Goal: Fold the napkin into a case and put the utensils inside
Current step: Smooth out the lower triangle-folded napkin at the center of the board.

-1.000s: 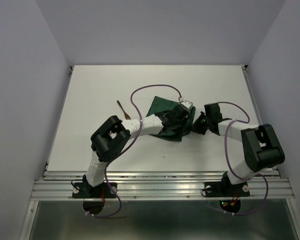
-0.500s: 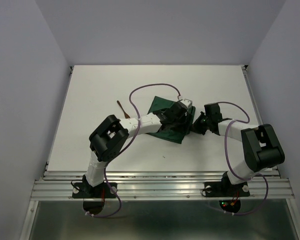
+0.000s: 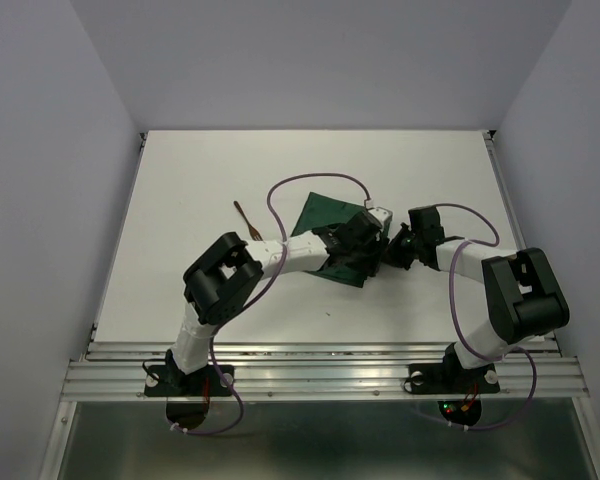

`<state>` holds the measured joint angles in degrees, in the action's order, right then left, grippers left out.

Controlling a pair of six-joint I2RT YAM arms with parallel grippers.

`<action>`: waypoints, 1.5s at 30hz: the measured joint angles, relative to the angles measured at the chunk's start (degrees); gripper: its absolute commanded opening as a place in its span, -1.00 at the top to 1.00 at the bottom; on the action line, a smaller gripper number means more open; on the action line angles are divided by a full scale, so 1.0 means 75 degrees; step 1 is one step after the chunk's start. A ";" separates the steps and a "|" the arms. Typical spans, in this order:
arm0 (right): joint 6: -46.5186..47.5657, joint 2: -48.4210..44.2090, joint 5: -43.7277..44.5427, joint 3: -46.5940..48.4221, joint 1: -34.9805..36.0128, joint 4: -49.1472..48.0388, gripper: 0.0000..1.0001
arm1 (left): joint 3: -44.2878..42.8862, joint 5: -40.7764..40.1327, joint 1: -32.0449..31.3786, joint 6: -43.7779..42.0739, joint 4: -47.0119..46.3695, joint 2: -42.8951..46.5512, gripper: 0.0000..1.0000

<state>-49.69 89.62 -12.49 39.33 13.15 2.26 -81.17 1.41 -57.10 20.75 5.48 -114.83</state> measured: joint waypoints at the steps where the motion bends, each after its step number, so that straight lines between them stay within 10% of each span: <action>1: 0.0000 0.0000 0.0000 0.0000 0.0000 0.0000 0.99 | 0.0000 -0.0017 -0.0029 -0.0017 0.0003 -0.0035 -0.19; 25: 0.0000 0.0000 0.0000 0.0000 0.0000 0.0000 0.99 | -0.0187 -0.1105 -0.0329 -0.0315 0.0332 -0.0411 0.66; 28: 0.0003 0.0000 0.0000 0.0000 0.0000 0.0000 0.99 | -0.0187 -0.1145 -0.0329 -0.0335 0.0338 -0.0428 1.00; 45: 0.0000 0.0000 -0.0006 0.0000 0.0000 0.0000 0.99 | -0.0198 -0.0991 -0.0172 -0.0152 0.0388 -0.0393 1.00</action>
<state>-49.69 89.62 -12.53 39.33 13.15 2.26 -82.65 -6.02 -58.39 19.62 8.38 -117.78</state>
